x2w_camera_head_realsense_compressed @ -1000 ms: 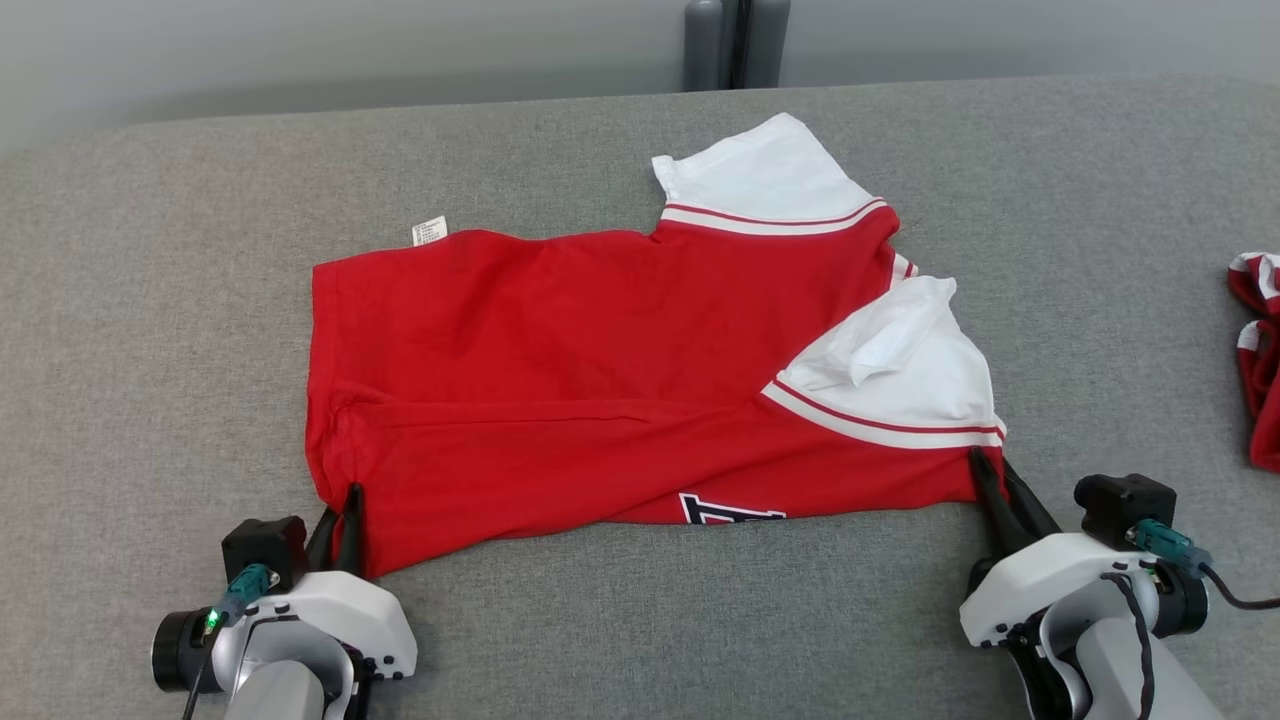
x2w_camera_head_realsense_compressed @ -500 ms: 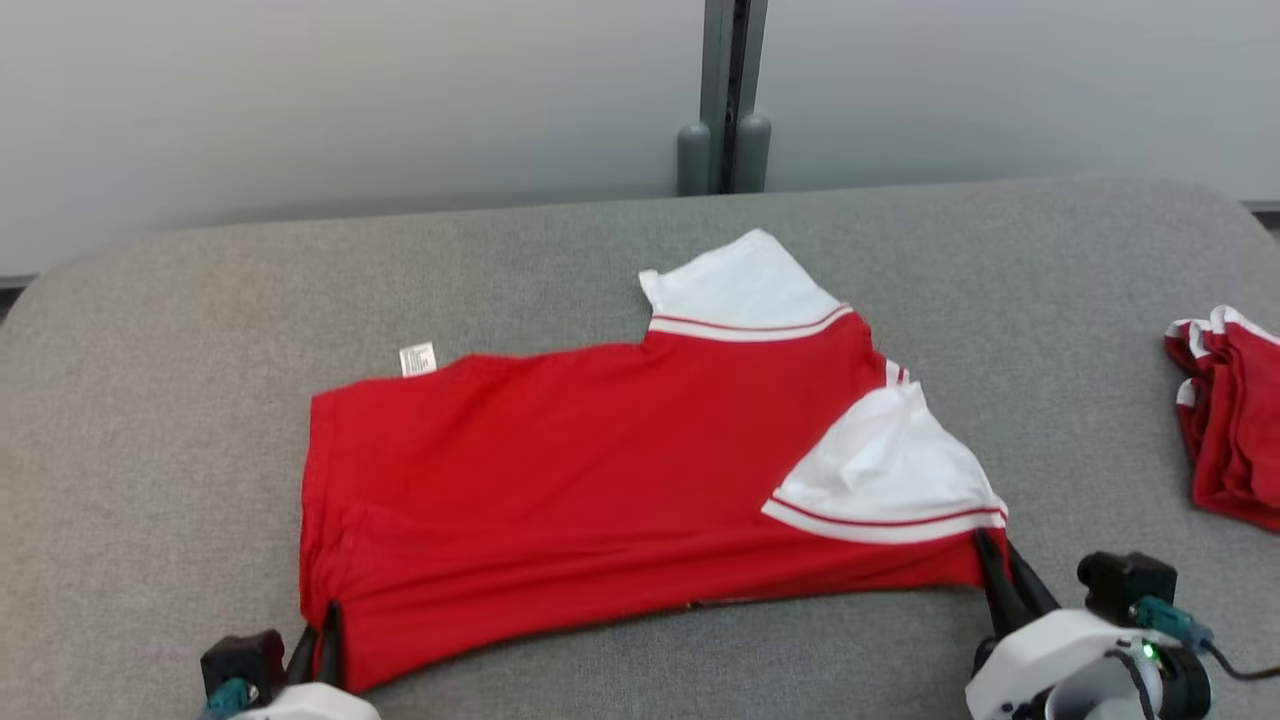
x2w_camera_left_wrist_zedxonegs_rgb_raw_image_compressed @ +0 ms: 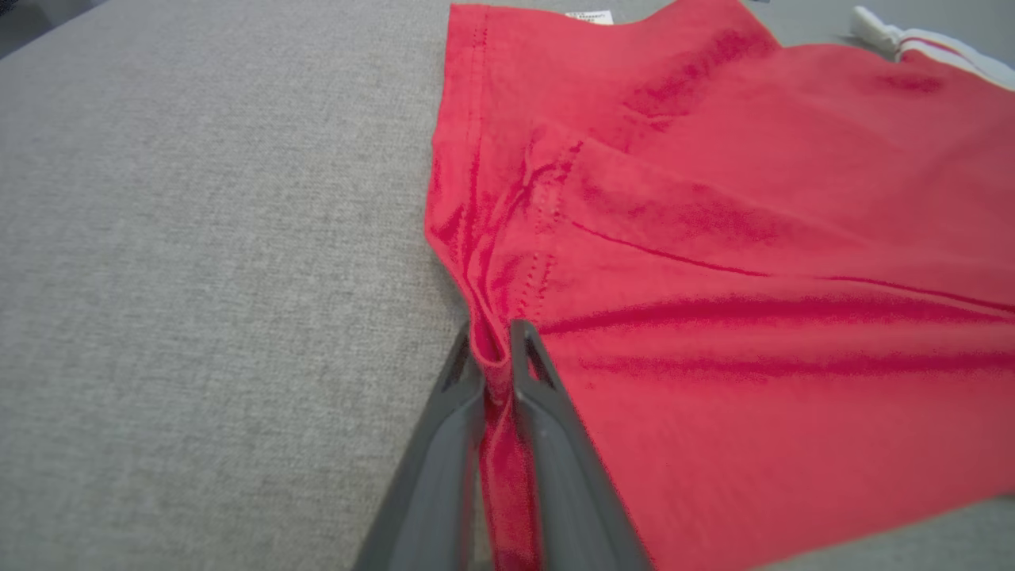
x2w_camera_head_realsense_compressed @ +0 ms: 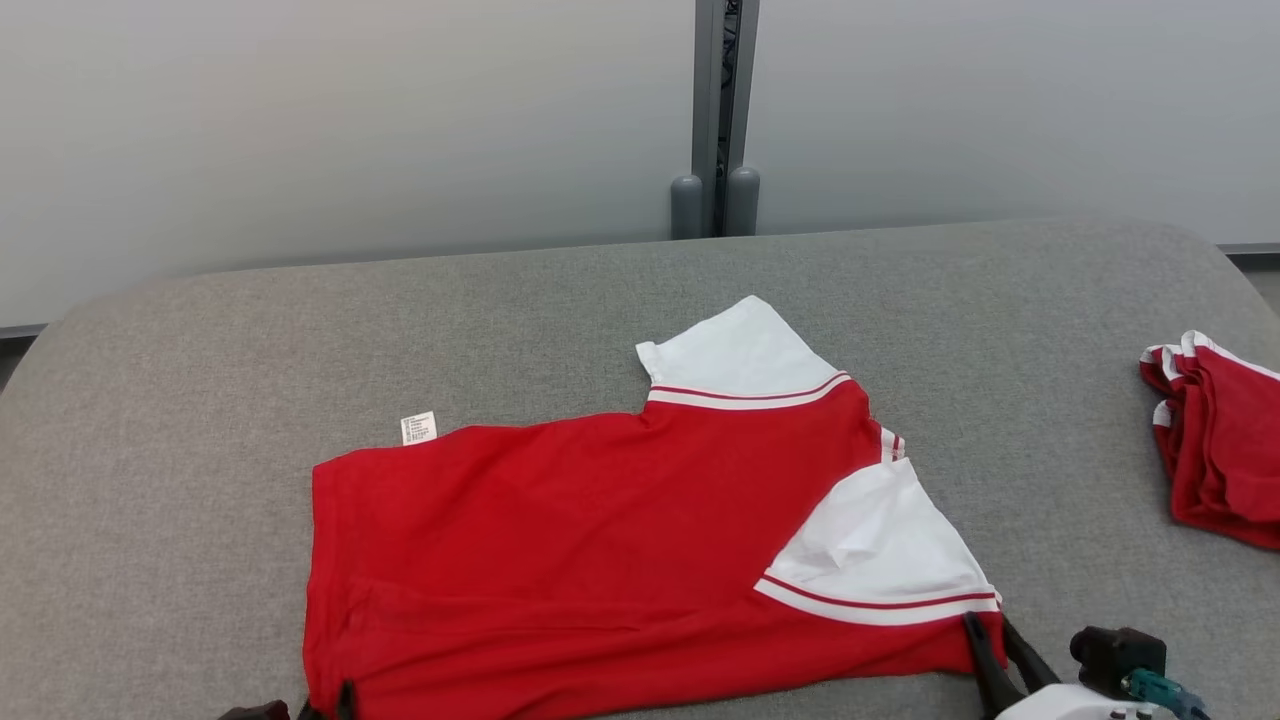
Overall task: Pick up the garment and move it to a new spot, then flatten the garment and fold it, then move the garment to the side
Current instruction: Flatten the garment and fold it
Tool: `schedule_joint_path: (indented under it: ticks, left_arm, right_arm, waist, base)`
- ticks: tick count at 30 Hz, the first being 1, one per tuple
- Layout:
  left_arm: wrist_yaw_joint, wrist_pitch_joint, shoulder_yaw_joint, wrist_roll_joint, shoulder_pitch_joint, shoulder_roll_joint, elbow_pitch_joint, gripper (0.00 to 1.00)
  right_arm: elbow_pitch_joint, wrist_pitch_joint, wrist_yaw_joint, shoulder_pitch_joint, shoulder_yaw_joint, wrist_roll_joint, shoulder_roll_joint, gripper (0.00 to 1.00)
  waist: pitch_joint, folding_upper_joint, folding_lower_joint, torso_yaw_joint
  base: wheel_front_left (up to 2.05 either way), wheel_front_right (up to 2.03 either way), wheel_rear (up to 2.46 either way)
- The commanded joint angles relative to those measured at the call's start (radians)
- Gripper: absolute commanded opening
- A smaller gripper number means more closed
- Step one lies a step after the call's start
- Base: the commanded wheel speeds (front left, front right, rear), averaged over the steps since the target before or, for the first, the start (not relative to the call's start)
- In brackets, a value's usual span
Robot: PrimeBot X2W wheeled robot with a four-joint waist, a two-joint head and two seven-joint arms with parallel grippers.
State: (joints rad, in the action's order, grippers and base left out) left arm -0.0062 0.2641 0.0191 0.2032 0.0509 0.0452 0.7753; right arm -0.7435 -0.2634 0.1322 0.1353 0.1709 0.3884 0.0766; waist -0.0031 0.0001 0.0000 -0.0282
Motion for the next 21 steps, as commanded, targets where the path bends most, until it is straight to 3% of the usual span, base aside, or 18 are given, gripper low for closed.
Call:
schedule_joint_path:
  ticks: [1,4,10,21]
  left_arm:
    - [0.012,0.000,-0.004,0.012,0.011,0.011,-0.008,1.00]
    - [0.045,0.000,-0.027,0.017,0.033,0.008,-0.044,1.00]
    - [0.047,0.000,-0.035,-0.008,0.100,0.010,-0.072,1.00]
    - [0.023,-0.063,-0.057,-0.032,0.427,0.071,0.157,1.00]
  right_arm:
    - [-0.003,-0.001,-0.003,0.021,-0.001,0.004,0.012,1.00]
    - [0.026,-0.001,-0.002,0.056,-0.022,-0.013,0.009,1.00]
    - [0.051,-0.001,-0.002,0.123,-0.038,-0.044,0.015,1.00]
    - [-0.007,-0.001,-0.002,0.351,0.026,-0.075,0.020,1.00]
  waist:
    - [0.008,-0.0001,0.0000,0.001]
    - [0.032,-0.0001,0.0000,0.005]
    - [0.071,-0.0001,0.0000,0.013]
    - [0.166,-0.0001,0.0000,0.005]
  base:
    - [0.00,0.00,0.00]
    - [0.00,0.00,0.00]
    - [0.00,0.00,0.00]
    - [0.00,0.00,0.00]
